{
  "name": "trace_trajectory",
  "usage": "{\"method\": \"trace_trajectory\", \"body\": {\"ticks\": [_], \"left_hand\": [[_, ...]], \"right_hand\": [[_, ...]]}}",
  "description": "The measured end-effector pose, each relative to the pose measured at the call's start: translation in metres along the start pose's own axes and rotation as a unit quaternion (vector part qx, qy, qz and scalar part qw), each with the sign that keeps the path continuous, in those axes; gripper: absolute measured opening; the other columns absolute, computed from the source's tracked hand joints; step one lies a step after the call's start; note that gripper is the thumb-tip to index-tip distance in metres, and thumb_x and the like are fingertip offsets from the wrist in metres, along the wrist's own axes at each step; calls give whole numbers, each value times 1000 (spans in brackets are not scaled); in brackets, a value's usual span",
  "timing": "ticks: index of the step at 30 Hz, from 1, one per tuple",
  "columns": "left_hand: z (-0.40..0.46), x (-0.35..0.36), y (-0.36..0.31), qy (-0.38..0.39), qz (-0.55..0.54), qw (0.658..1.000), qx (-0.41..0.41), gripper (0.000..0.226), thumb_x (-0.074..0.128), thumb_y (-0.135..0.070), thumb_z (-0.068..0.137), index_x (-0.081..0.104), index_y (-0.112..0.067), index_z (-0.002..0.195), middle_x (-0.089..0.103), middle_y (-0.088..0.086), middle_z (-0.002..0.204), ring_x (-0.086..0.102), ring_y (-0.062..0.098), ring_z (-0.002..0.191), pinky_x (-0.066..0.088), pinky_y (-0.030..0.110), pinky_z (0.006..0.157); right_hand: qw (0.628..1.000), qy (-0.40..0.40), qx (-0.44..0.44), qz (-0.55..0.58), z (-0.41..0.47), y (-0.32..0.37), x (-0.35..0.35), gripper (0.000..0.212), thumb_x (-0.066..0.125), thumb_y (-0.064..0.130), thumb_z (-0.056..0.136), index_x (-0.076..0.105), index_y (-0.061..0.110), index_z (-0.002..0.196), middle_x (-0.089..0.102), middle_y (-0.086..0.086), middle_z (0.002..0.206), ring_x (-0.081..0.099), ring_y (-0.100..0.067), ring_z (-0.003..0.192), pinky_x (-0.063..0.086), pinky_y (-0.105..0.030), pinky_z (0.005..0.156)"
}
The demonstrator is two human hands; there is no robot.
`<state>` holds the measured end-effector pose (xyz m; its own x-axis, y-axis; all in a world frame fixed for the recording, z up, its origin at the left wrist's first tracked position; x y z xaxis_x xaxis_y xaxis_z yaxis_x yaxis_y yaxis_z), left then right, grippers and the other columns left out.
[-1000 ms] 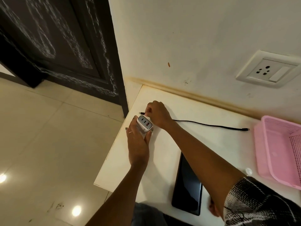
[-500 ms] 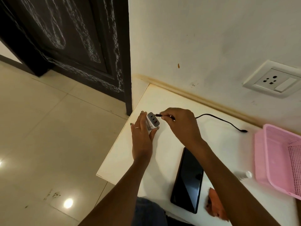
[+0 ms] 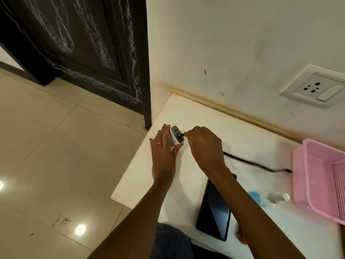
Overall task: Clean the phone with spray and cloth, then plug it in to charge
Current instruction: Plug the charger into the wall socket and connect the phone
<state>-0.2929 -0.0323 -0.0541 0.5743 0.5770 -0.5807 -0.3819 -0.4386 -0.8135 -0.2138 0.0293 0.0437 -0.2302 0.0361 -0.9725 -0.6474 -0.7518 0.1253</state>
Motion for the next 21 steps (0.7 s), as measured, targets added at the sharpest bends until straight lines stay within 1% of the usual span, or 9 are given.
{"method": "trace_trajectory", "body": {"ticks": [2,4,6,9,12,14,18,21], "left_hand": [[0,0,0,-3,4,1000,5,68,47,-48,86,24,-27,147,27,0,156,24,31,143,20,51,114],[1,1,1,-5,14,1000,12,67,50,-45,87,25,-26,147,28,1,155,26,31,142,21,52,114],[1,1,1,-4,24,1000,19,67,49,-46,87,26,-25,147,28,1,155,26,31,142,20,52,115],[1,1,2,-3,21,1000,16,66,49,-46,88,26,-26,146,27,0,156,25,31,142,20,53,115],[1,1,2,-6,23,1000,20,66,48,-48,88,27,-26,146,28,0,156,26,31,142,22,54,115],[1,1,2,-6,20,1000,18,67,43,-51,86,26,-26,146,28,0,156,27,31,142,21,54,115],[1,3,0,-10,26,999,30,66,46,-49,87,27,-25,146,29,0,155,27,29,142,18,53,116],[1,5,3,1,32,999,15,67,43,-51,87,24,-28,147,24,-2,157,21,29,144,15,50,115]], "right_hand": [[1000,-5,-3,-5,1,0,-1,23,81,-5,58,71,9,73,60,-4,59,55,-20,52,27,-19,42],[1000,6,-6,-2,2,0,0,24,80,-7,58,71,8,74,61,-5,62,56,-21,56,34,-22,41],[1000,24,-12,5,5,-1,2,20,75,-6,65,71,7,80,64,-8,70,57,-23,63,37,-24,46],[999,46,-24,-4,7,-3,6,18,63,2,82,68,9,98,66,-8,89,57,-22,80,37,-25,58],[998,51,-39,-1,9,-5,6,22,54,6,88,65,11,106,64,-6,97,55,-20,88,33,-23,63],[997,57,-45,-8,8,-5,5,24,51,4,89,65,12,107,63,-5,98,54,-19,89,31,-23,62],[998,52,-39,-4,6,-8,1,24,51,-3,86,67,9,100,63,-7,89,53,-21,82,29,-24,58],[997,62,-42,-8,8,-8,2,25,49,0,88,66,12,102,62,-5,93,52,-19,85,30,-23,59]]}}
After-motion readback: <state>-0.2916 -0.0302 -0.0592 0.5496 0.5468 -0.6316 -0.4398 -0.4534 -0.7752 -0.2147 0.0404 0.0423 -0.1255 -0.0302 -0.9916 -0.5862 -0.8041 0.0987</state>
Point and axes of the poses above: each hand's wrist, its own z-axis towards the middle knuckle, its own x-axis out of the palm, y = z × x, the point moved 3 cm from there along z, towards the middle knuckle
